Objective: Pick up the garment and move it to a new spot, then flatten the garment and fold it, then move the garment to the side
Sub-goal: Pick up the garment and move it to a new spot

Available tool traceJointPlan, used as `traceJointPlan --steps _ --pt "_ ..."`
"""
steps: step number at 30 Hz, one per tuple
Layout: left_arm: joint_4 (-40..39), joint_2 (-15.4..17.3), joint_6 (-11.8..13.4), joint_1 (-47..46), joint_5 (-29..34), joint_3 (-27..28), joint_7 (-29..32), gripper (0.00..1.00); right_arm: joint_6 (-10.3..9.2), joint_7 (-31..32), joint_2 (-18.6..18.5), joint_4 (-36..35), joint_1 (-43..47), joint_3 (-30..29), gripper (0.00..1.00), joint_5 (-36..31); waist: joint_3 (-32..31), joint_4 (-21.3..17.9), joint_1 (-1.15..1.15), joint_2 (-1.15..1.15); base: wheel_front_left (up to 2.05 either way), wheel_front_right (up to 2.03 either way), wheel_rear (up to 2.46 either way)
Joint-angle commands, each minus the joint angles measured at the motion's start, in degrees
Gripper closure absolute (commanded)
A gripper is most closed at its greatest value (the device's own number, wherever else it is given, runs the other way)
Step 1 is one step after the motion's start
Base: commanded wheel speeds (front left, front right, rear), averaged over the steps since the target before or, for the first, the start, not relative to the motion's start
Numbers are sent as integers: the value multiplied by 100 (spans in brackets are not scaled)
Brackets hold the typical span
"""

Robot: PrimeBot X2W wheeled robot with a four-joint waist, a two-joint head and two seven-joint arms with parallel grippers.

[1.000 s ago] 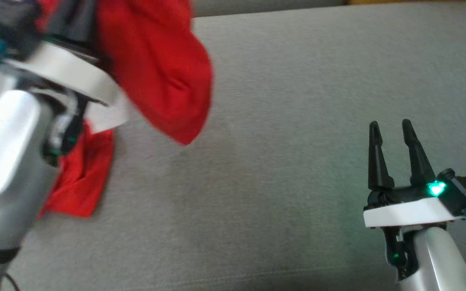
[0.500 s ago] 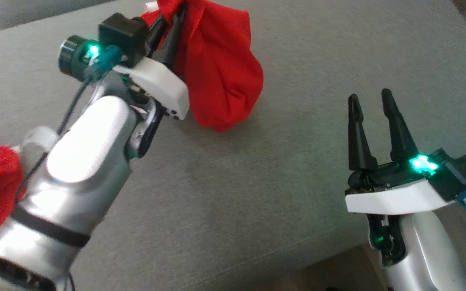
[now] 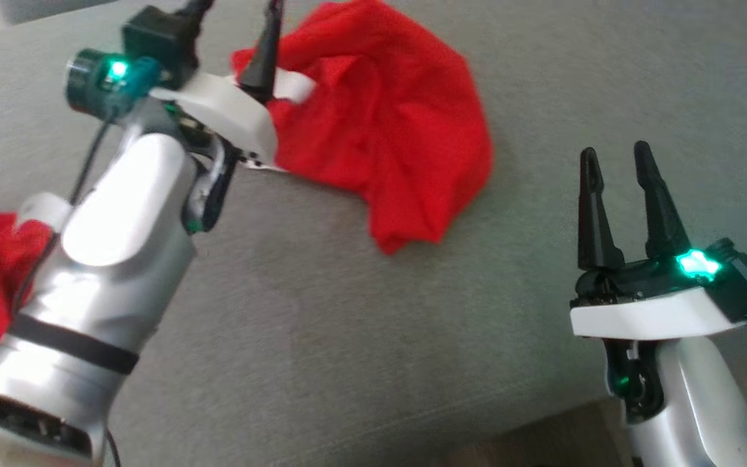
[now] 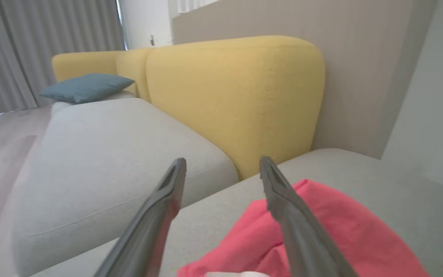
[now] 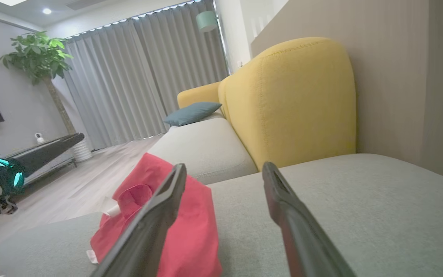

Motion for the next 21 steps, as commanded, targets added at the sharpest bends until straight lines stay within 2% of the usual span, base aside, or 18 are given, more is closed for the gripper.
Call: traceJointPlan --steps 1,9,16,21 --pt "-193 250 1 -178 -1 278 -58 0 23 -52 -29 -142 -80 70 0 -63 -184 360 0 0 0 0 0" --pt "-1070 660 143 807 222 803 -75 0 23 -52 -29 83 78 -143 0 -285 -610 1212 0 0 0 0 0" --pt "-1925 717 376 2136 522 1100 -76 0 23 -52 -29 286 290 -306 0 -454 -978 1776 0 0 0 0 0" --pt "-2429 563 498 3189 635 1368 -76 0 23 -52 -29 409 456 -404 0 -547 -1197 2007 0 0 0 0 0"
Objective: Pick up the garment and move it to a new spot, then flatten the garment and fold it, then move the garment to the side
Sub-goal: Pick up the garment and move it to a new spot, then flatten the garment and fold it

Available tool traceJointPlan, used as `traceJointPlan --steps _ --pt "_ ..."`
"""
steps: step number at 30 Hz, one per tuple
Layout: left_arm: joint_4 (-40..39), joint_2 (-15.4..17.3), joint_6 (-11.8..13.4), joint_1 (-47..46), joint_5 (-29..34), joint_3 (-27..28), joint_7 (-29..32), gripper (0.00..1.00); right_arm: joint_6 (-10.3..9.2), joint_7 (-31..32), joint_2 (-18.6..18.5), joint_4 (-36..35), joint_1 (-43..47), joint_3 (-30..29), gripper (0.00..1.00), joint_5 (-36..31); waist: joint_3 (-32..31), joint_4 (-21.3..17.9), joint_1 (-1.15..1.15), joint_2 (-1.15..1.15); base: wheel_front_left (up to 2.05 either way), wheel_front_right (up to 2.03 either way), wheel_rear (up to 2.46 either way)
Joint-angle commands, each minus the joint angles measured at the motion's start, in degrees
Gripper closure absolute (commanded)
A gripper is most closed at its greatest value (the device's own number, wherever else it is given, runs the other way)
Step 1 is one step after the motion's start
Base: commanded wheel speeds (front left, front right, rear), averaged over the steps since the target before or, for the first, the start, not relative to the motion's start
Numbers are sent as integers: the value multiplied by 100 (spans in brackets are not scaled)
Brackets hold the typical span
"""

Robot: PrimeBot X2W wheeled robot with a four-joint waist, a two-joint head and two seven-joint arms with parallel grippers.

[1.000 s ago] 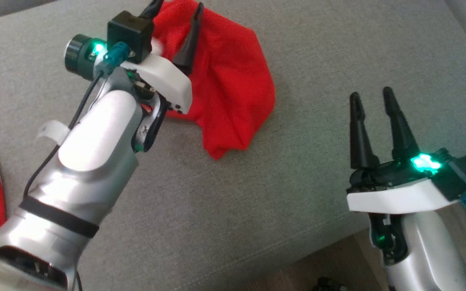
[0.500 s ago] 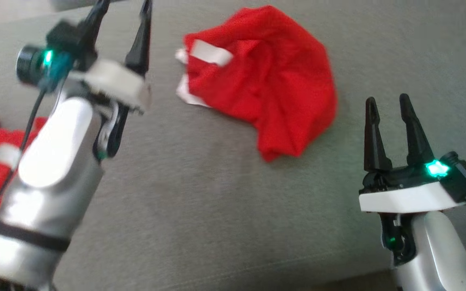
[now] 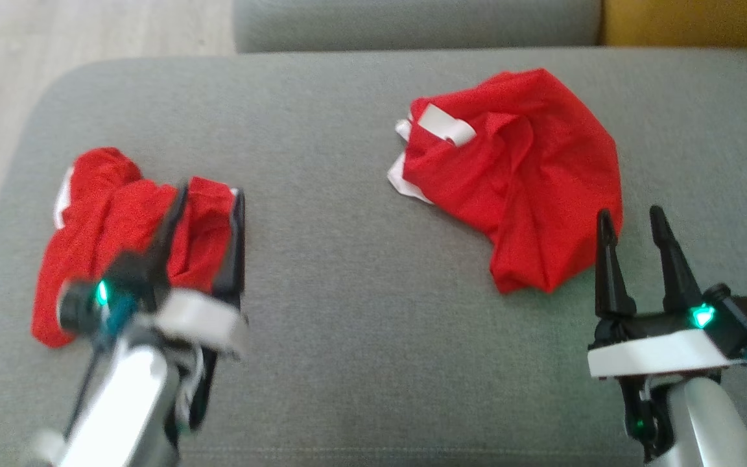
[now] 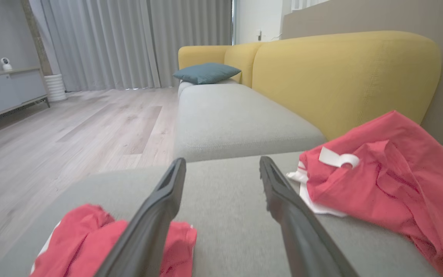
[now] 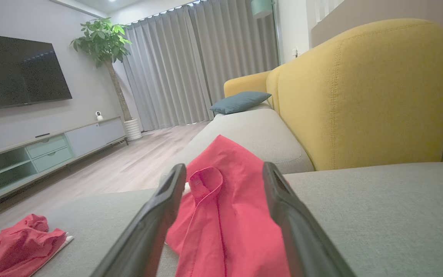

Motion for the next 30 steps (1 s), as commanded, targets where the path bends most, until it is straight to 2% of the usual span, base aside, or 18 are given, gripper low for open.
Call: traceJointPlan --steps 1,3,7,16,24,30 --pt "-271 44 61 -12 132 306 -30 0 23 -37 -30 -130 -30 90 0 -47 -197 174 0 0 0 0 0" --pt "-432 -98 127 359 227 425 -30 0 23 -37 -30 -88 32 54 0 -61 -256 208 0 0 0 0 0" --pt "-659 -440 71 903 537 606 -30 0 23 -37 -30 -17 107 4 0 -42 -299 242 0 0 0 0 0" --pt "-731 -802 -266 1028 863 952 -30 0 23 -37 -30 104 -113 52 0 -308 -141 390 0 0 0 0 0" --pt "-576 -1123 -604 1002 1046 1145 -30 0 23 259 -30 1083 -1026 -55 0 -999 115 801 0 0 0 0 0" --pt "-470 -1272 -805 973 1146 1238 -30 0 23 471 -30 1997 -1619 -564 0 -1519 295 1094 0 0 0 0 0"
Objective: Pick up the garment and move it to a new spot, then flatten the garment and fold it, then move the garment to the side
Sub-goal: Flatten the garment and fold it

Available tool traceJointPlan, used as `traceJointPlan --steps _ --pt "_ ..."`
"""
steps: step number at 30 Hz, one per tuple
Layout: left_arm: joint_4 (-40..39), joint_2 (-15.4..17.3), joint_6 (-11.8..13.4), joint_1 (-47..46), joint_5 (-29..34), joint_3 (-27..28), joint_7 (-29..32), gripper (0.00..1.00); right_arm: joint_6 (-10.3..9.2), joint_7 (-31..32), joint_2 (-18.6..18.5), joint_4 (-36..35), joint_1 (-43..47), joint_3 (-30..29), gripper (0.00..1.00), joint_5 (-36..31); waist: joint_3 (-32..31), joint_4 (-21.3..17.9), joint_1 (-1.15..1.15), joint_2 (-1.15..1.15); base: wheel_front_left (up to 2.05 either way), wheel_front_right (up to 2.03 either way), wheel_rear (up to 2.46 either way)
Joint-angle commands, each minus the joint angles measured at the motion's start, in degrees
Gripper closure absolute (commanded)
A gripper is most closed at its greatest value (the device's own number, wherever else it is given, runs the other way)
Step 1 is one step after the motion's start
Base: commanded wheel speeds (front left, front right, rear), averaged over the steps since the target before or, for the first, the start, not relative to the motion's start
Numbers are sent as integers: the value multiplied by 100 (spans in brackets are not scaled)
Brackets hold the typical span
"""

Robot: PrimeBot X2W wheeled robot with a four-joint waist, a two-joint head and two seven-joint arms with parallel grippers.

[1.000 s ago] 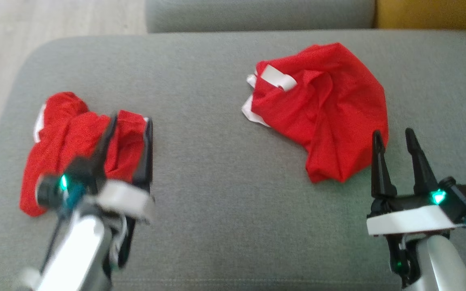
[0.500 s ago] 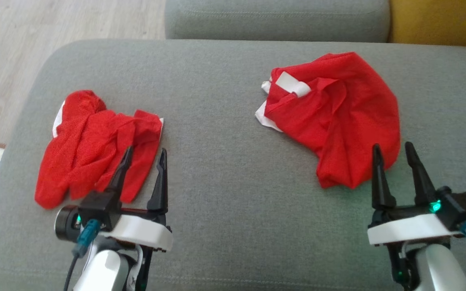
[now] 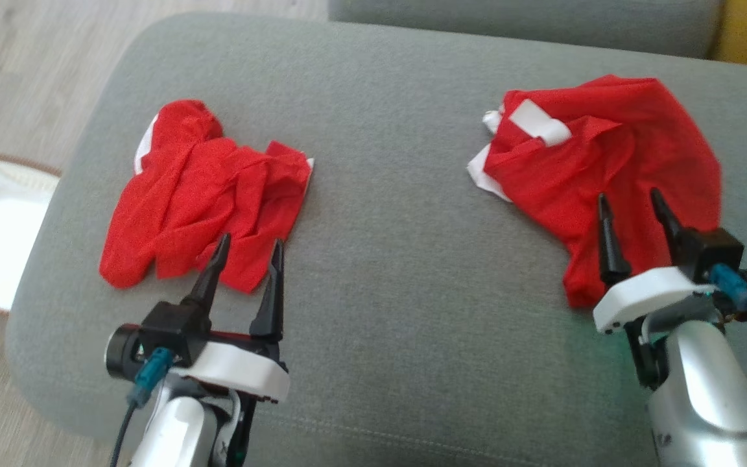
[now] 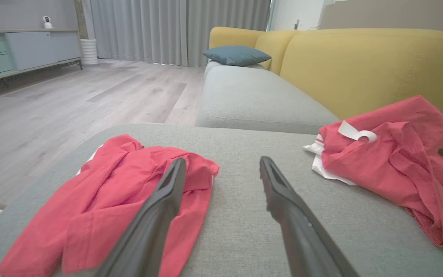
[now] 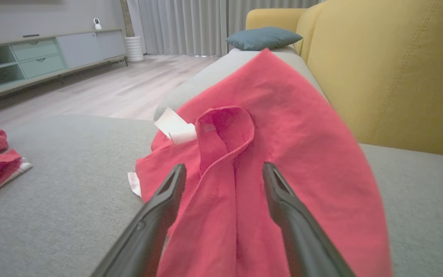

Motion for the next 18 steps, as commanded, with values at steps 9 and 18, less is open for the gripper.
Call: traceJointPlan --steps 9,18 --pt "-93 -124 -190 -309 147 379 -30 0 23 -27 -28 774 -806 -135 0 -320 262 293 0 0 0 0 0" --pt "-52 -163 -225 -307 189 452 -30 0 23 -216 -28 1398 -1125 98 100 -282 281 243 0 0 0 0 0"
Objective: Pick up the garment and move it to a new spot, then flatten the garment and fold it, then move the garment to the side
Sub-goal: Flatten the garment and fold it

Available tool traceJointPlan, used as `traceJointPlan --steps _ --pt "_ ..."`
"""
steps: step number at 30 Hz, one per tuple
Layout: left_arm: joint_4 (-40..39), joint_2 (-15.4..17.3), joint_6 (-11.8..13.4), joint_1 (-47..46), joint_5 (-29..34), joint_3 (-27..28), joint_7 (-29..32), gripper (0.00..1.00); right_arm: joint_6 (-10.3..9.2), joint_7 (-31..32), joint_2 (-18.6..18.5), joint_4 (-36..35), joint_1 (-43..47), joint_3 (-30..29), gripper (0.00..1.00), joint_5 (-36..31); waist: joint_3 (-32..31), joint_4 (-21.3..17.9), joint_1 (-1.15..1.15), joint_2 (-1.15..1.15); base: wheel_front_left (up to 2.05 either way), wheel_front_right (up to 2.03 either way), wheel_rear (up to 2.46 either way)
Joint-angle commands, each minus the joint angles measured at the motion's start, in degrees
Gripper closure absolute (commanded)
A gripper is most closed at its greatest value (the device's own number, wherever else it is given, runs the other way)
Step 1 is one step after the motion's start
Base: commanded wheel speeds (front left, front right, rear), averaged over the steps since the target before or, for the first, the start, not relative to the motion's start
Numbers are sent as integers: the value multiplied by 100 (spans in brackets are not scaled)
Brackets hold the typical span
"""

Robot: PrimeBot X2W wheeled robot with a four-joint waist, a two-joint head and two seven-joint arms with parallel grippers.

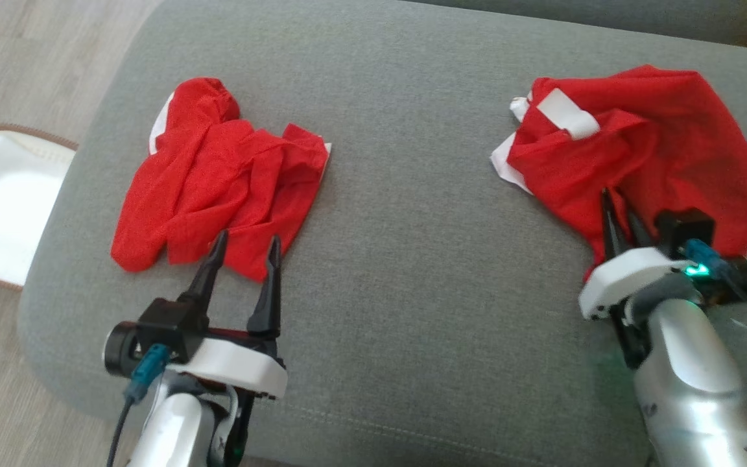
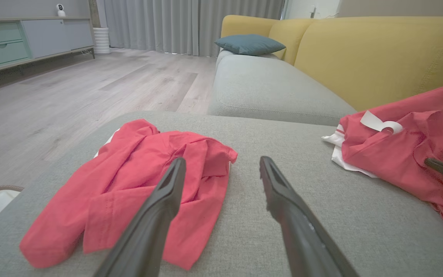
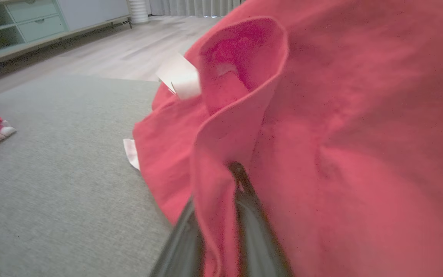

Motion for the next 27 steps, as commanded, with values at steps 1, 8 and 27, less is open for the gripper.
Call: traceJointPlan --steps 1,8,27 --pt "-168 -3 3 -259 42 251 -30 0 23 -136 -12 -124 -300 361 100 192 -21 -62 0 0 0 0 0" --pt "-110 -9 -31 -196 27 351 -30 0 23 -343 -12 -661 -573 1853 100 1321 -253 -274 0 0 0 0 0" --pt "-192 -12 220 389 -241 267 -30 0 23 -371 -12 -2467 -2683 2336 100 2866 -1146 -168 0 0 0 0 0"
